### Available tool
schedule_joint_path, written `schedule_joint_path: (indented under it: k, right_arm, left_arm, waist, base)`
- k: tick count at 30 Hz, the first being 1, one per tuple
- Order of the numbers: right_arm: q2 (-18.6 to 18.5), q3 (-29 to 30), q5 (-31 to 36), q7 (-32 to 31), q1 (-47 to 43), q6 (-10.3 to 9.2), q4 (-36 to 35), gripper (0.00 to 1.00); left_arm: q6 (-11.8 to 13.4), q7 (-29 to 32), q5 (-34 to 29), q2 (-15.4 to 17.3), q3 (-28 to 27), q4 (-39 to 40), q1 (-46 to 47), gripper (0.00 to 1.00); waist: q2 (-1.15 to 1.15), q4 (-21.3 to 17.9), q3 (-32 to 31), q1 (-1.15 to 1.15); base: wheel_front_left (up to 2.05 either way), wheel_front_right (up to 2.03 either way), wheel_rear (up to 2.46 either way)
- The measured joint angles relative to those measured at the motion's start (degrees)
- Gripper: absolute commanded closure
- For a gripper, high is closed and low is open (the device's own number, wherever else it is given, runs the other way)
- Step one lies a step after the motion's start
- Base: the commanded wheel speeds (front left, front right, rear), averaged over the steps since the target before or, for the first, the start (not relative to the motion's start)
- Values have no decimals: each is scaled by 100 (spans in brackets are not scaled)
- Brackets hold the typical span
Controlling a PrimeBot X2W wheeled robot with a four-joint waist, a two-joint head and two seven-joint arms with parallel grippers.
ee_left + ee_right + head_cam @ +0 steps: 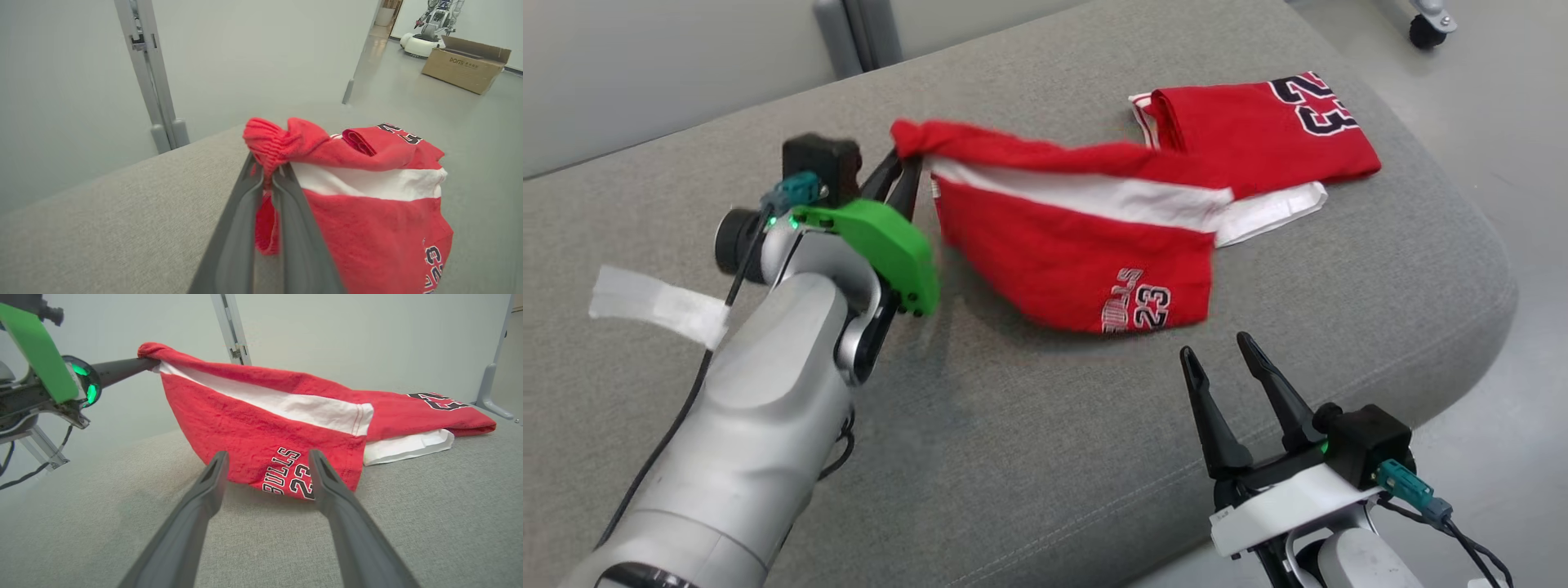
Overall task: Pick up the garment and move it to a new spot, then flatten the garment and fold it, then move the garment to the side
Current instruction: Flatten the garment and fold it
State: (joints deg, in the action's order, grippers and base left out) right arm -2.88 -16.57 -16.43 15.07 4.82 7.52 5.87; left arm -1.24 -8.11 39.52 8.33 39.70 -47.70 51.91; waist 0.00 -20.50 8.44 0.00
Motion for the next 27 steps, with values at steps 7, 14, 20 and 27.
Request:
schedule_joint_path:
  k: [7,14,20,27]
  right_arm:
    - [3,130,46,0,-71,0,35,0]
    - [4,68,42,0,-72,0,66,0]
    - [4,-21,9,0,-66,0,92,0]
    - [4,0,-30,0,-52,0,118,0]
  left_arm:
    - [-26,224,328,587,-116,-187,-1056,100]
    - [334,466,501,1234,-308,272,-1808,100]
    - [793,609,662,1634,-568,998,-2067,53]
    - [1102,498,676,1837,-695,1362,-2303,0]
  waist:
    - [0,511,-6,0]
    - [0,963,-69,0]
    - [0,1013,-70,0]
    - [0,811,-79,0]
  base:
    - [0,0,0]
    - [0,0,0]
    - [0,0,0]
    - [0,0,0]
